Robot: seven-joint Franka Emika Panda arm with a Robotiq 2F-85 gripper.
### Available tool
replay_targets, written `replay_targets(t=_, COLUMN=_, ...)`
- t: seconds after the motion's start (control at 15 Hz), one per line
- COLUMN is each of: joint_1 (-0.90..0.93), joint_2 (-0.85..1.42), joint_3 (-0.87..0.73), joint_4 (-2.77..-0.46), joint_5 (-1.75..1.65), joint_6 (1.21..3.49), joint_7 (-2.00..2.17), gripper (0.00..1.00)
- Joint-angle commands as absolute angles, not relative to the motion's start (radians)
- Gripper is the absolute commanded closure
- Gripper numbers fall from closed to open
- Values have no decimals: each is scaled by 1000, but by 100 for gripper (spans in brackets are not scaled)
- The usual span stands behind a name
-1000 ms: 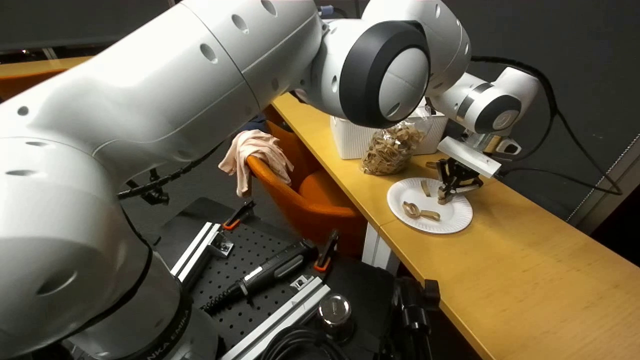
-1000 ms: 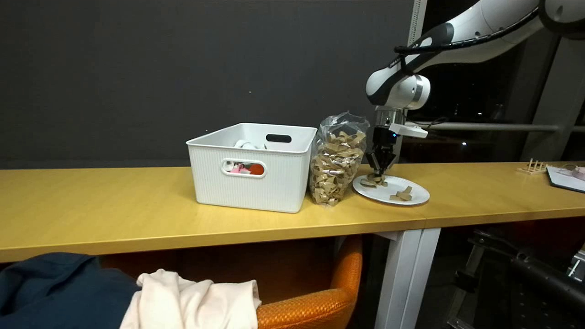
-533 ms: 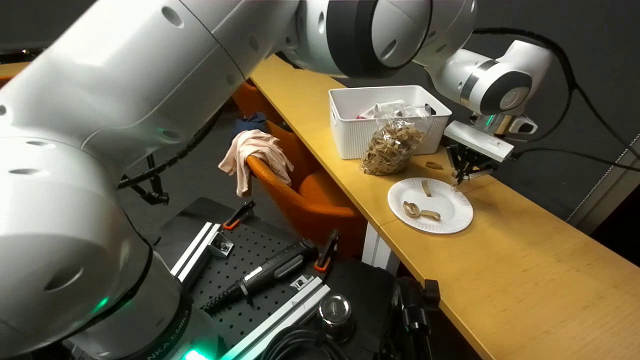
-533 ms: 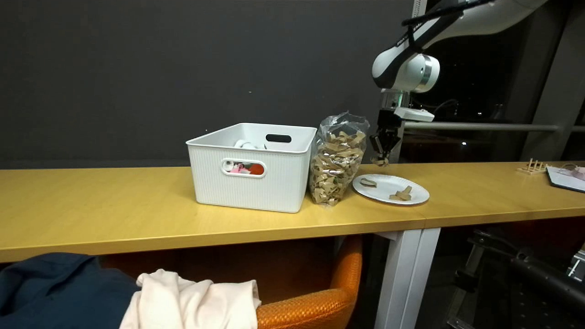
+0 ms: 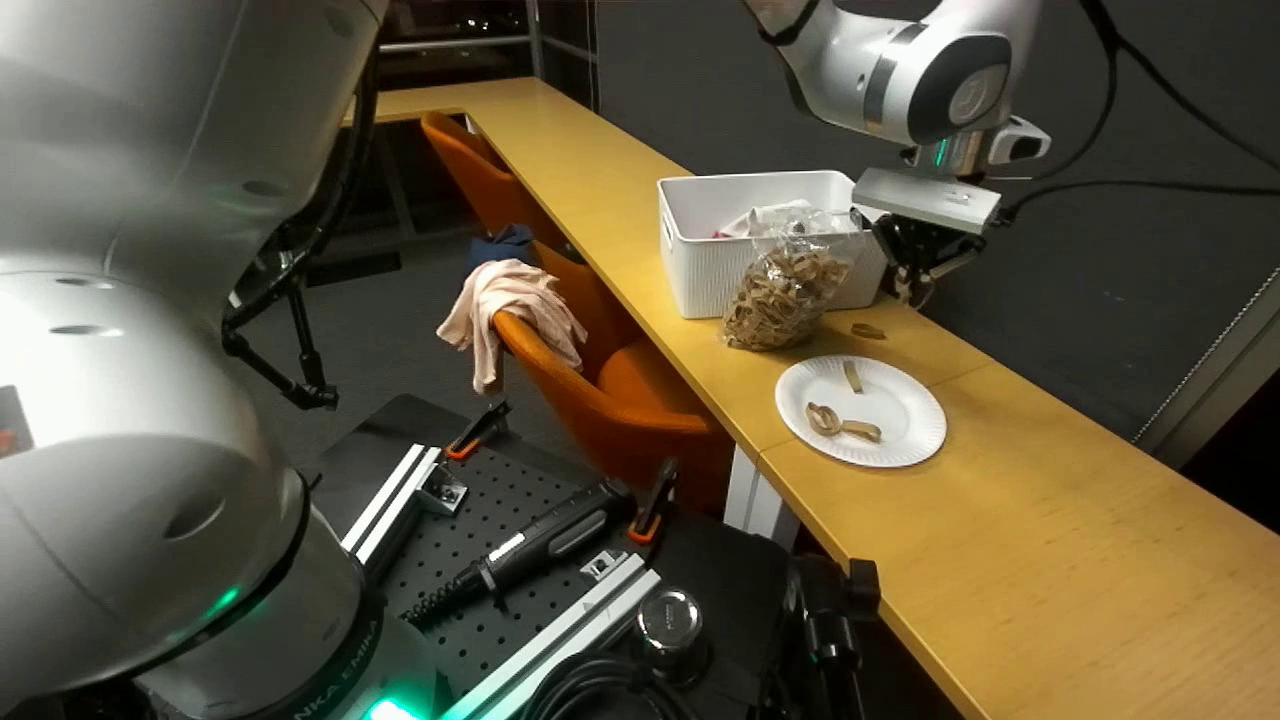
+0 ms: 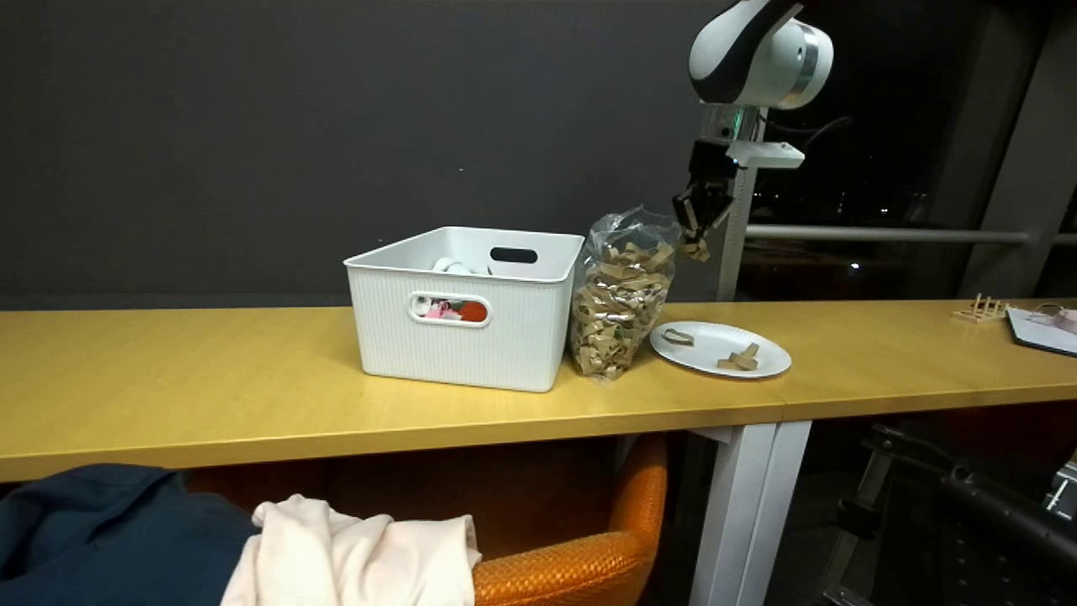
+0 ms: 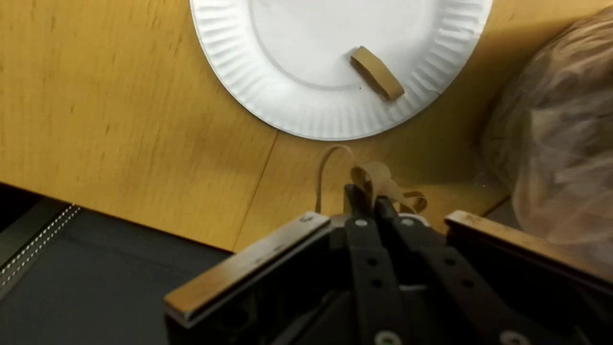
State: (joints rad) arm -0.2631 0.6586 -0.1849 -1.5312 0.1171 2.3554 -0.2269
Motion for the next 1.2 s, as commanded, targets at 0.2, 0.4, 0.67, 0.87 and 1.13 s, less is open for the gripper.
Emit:
replay_targets(t=0.2, joint_1=-98, joint_2=321, joint_3=-224, joint_4=-1901, joint_5=-140, joint_6=2547, joint_7=5, gripper=99)
replay_targets(t=0.4, joint_1=-51, joint_2=260, joint_3=-229, joint_4=-1934, joint_5=-262, joint_6=2532, joint_7=113, gripper=99)
replay_targets(t=0.67, joint_1=-48, joint_2=257, joint_3=-209, joint_4=-1919, joint_5=-325, joint_6=2507, joint_7=171, gripper=99)
replay_targets(t=0.87, joint_1=-60, joint_2=296, joint_3=-203, joint_4=-1887, joint_5=-310, joint_6=2505, joint_7=153, gripper=99)
replay_targets(t=1.13, joint_1=-60, joint_2=362, joint_3=-202, joint_4=-1839, joint_5=-317, joint_6=2523, joint_7=132, gripper=99)
